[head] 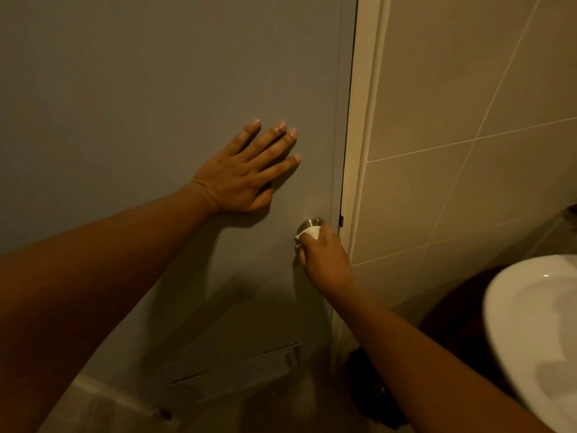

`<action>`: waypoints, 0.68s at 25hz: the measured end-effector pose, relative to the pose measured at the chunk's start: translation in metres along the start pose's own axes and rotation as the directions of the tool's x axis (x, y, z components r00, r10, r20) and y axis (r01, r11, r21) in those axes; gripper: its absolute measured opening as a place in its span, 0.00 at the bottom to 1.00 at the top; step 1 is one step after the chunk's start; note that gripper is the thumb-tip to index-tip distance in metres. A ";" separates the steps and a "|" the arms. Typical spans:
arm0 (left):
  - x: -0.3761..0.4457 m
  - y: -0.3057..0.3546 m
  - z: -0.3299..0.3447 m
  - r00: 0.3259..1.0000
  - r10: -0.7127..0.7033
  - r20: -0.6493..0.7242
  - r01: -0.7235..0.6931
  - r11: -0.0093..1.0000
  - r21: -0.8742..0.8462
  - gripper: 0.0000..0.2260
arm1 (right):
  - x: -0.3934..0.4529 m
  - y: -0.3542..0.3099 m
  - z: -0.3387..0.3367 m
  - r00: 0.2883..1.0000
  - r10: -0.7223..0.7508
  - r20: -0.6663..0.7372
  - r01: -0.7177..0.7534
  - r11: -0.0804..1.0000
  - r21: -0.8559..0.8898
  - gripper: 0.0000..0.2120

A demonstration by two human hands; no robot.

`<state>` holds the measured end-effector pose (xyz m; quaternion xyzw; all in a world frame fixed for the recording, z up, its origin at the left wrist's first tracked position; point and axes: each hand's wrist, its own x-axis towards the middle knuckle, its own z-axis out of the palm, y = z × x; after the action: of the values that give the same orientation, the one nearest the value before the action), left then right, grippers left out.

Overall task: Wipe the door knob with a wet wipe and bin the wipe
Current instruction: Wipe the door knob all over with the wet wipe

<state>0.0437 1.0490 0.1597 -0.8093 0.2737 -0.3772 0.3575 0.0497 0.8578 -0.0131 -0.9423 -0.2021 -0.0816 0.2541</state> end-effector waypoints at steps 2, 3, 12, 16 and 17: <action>0.000 0.000 -0.001 1.000 0.000 0.006 0.000 1.000 0.002 0.29 | -0.002 -0.010 -0.011 0.974 0.221 -0.048 -0.183 0.895 0.407 0.11; 0.000 0.001 -0.001 1.000 0.003 0.009 -0.003 1.000 -0.003 0.29 | -0.002 -0.013 -0.012 0.913 0.407 0.029 -0.307 0.639 0.705 0.11; 0.000 0.001 0.001 1.000 0.008 0.009 -0.008 1.000 -0.005 0.29 | 0.005 -0.021 0.004 0.712 0.346 0.611 -0.177 -0.753 0.633 0.20; 0.001 0.001 0.000 1.000 0.002 0.005 -0.002 1.000 -0.007 0.29 | 0.009 -0.030 0.002 0.731 0.658 0.180 -0.372 0.162 0.914 0.17; 0.001 0.001 0.000 1.000 0.002 0.009 -0.002 1.000 -0.006 0.29 | 0.003 -0.035 0.002 0.782 0.622 0.038 -0.351 0.389 0.852 0.19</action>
<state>0.0441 1.0479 0.1596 -0.8118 0.2739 -0.3725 0.3566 0.0378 0.8874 0.0015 -0.7028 0.1125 -0.0341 0.7016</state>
